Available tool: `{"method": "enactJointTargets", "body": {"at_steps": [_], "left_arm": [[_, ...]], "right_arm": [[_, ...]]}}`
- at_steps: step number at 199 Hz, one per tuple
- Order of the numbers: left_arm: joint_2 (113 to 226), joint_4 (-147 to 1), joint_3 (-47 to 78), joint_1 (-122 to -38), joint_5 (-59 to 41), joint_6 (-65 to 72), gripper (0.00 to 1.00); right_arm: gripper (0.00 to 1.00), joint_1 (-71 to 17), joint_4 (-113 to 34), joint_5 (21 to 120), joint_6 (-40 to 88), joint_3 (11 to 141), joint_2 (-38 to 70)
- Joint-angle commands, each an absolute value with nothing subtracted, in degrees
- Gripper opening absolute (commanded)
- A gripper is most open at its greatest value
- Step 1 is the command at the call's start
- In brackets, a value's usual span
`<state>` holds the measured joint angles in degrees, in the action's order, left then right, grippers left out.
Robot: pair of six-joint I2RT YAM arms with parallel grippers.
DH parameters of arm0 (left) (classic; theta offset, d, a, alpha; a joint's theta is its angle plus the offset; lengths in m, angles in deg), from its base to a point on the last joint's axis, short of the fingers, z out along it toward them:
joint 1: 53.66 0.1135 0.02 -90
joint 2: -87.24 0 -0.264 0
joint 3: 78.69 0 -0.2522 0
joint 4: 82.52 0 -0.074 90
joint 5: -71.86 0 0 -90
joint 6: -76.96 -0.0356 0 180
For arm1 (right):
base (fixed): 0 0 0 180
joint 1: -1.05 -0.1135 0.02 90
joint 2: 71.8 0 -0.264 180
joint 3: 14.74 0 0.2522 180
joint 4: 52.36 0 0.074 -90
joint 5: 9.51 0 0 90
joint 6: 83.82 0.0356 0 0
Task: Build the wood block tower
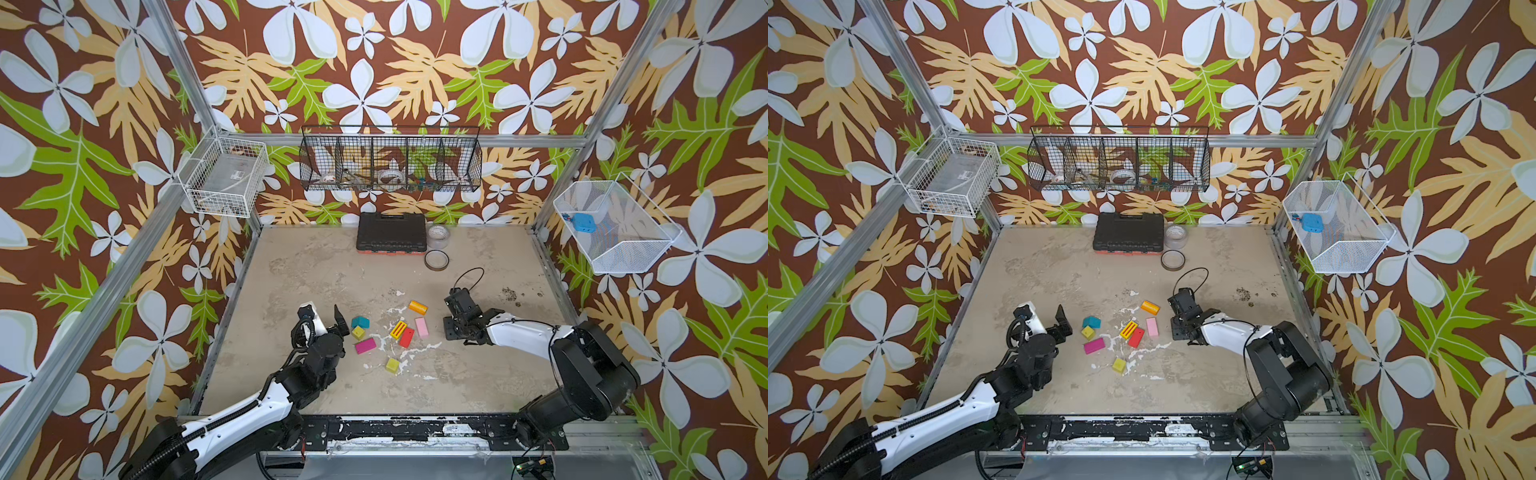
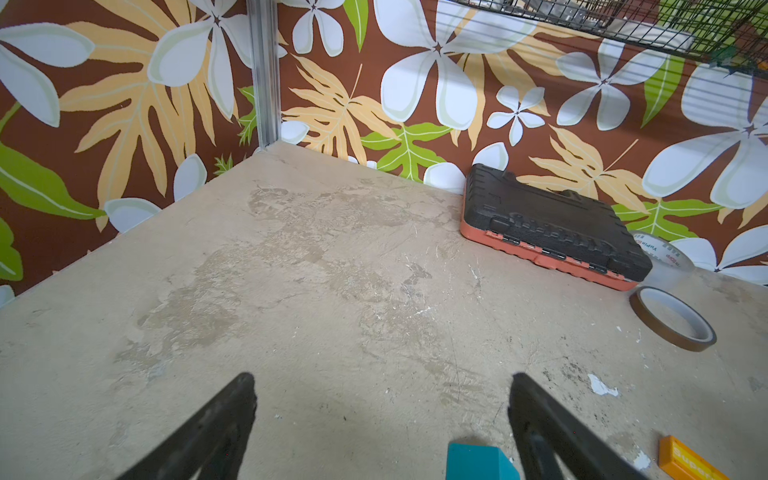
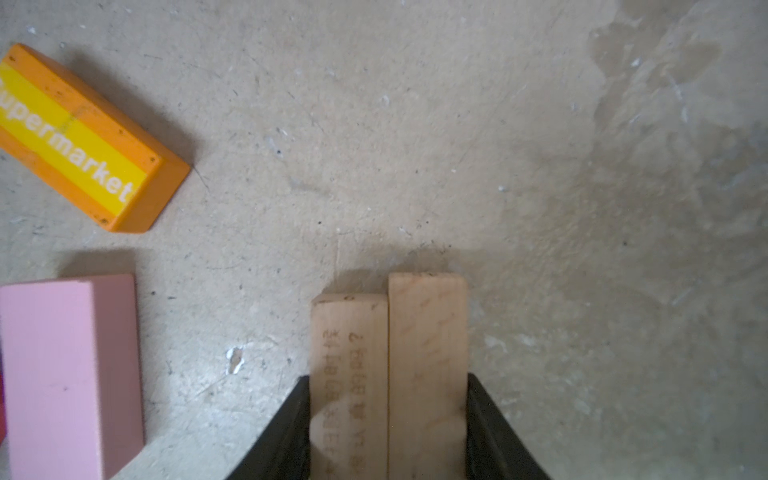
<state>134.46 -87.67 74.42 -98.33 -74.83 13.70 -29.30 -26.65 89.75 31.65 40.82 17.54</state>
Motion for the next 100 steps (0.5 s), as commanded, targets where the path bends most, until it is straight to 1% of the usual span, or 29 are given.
{"method": "enactJointTargets", "body": {"at_steps": [1, 53, 74, 100], "left_arm": [[134.43, -88.51, 74.05, -98.19, -75.36, 13.23, 0.96], [136.01, -88.49, 73.4, -98.15, -74.83, 12.95, 0.96], [136.41, -88.53, 73.27, -98.14, -75.13, 12.96, 0.97], [136.63, -88.13, 73.02, -98.18, -74.77, 12.91, 0.97]], "right_arm": [[0.49, -29.27, -21.92, 92.36, 32.95, 40.42, 17.67], [0.46, -28.89, -20.82, 94.4, 33.7, 42.44, 19.75], [0.46, -27.37, -20.84, 92.83, 32.83, 44.85, 22.34], [0.4, -24.95, -21.13, 88.46, 32.72, 47.33, 26.08]]}}
